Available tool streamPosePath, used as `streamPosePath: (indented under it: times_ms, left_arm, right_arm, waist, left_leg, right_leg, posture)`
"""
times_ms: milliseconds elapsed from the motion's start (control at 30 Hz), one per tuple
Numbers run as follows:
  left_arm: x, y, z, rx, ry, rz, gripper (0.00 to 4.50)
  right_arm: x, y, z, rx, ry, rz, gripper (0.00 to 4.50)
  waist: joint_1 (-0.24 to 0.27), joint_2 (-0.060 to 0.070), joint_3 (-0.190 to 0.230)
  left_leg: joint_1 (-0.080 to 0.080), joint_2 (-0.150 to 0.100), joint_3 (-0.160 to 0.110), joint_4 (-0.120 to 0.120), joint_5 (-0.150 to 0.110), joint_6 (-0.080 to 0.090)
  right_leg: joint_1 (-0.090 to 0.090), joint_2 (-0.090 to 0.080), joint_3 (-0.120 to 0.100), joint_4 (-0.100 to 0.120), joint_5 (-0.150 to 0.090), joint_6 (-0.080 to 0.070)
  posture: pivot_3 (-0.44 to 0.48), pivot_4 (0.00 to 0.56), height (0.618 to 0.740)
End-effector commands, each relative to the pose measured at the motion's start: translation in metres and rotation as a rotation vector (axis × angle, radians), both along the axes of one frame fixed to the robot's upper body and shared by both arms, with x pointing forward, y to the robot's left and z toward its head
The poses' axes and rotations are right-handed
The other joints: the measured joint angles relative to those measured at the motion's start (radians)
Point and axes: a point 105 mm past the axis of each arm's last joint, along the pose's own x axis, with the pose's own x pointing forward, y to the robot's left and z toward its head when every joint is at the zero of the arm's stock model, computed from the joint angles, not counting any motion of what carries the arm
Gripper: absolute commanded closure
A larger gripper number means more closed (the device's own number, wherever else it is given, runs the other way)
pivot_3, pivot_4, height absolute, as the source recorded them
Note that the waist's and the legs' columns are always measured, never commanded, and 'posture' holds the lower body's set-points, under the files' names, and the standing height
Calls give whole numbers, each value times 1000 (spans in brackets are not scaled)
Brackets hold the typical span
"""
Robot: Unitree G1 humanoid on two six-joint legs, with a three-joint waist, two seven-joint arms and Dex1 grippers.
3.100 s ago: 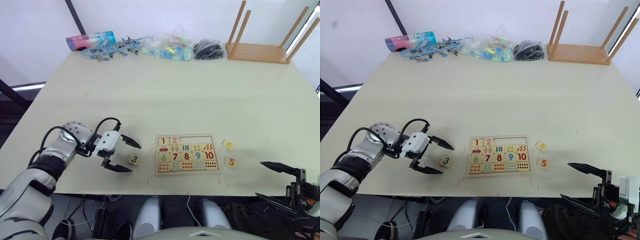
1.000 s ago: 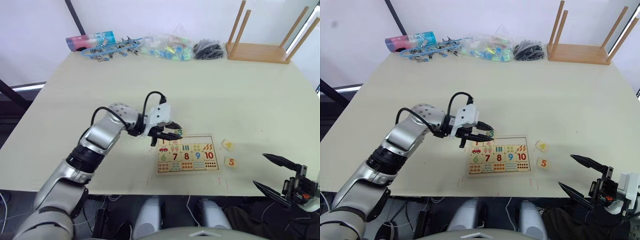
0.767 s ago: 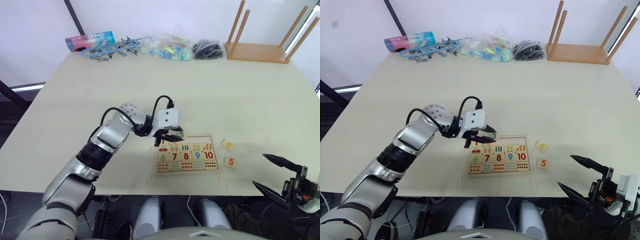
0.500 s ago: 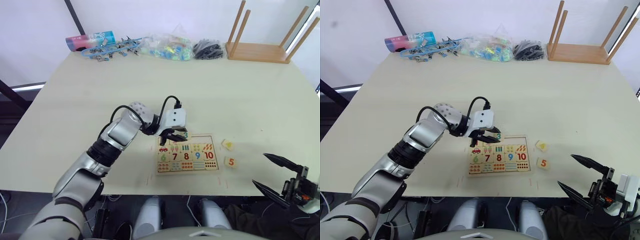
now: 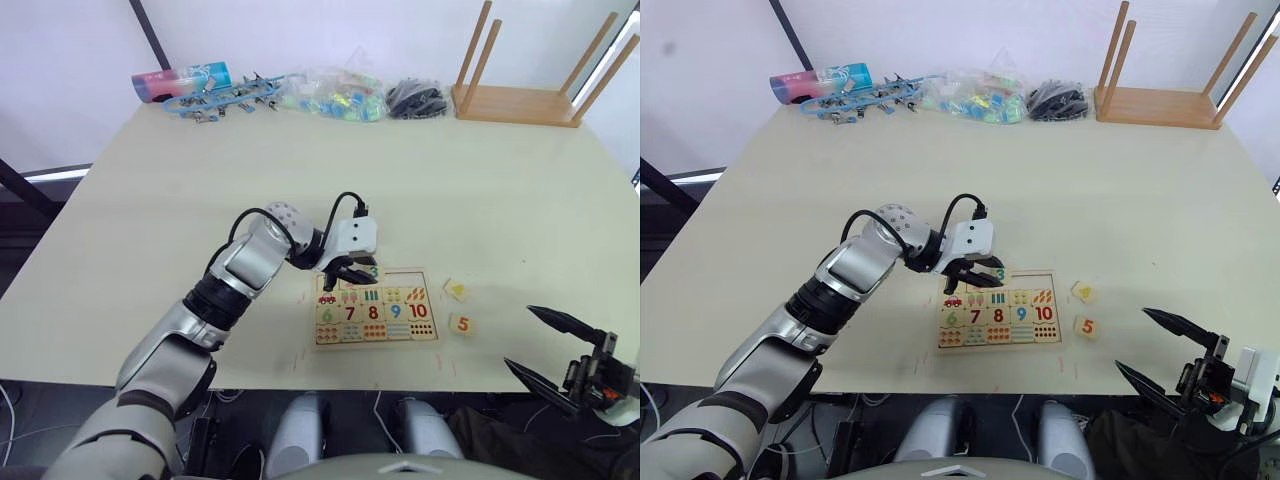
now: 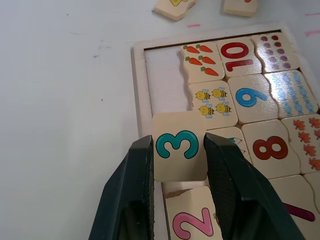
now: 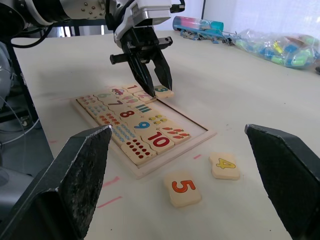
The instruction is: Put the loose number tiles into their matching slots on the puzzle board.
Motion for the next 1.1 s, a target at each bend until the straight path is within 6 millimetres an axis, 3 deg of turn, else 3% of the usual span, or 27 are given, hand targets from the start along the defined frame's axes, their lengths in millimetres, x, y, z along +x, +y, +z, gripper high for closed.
streamPosePath:
  times_ms: [33,1100]
  left_arm:
    - [1,-4,9,-2,-26,-11,3524]
    - [2,4,-7,40,-8,-5,3524]
  right_arm:
    - [-1,2,9,-15,-43,15,0]
    - [-1,1,3,-22,-37,12,0]
  waist:
    - [0,0,0]
    - [0,0,0]
  left_leg:
    - [0,0,0,0,0,0]
    - [0,0,0,0,0,0]
  right_leg:
    - [0,0,0,0,0,0]
    - [0,0,0,0,0,0]
  posture:
    - [0,150,737]
    - [0,150,737]
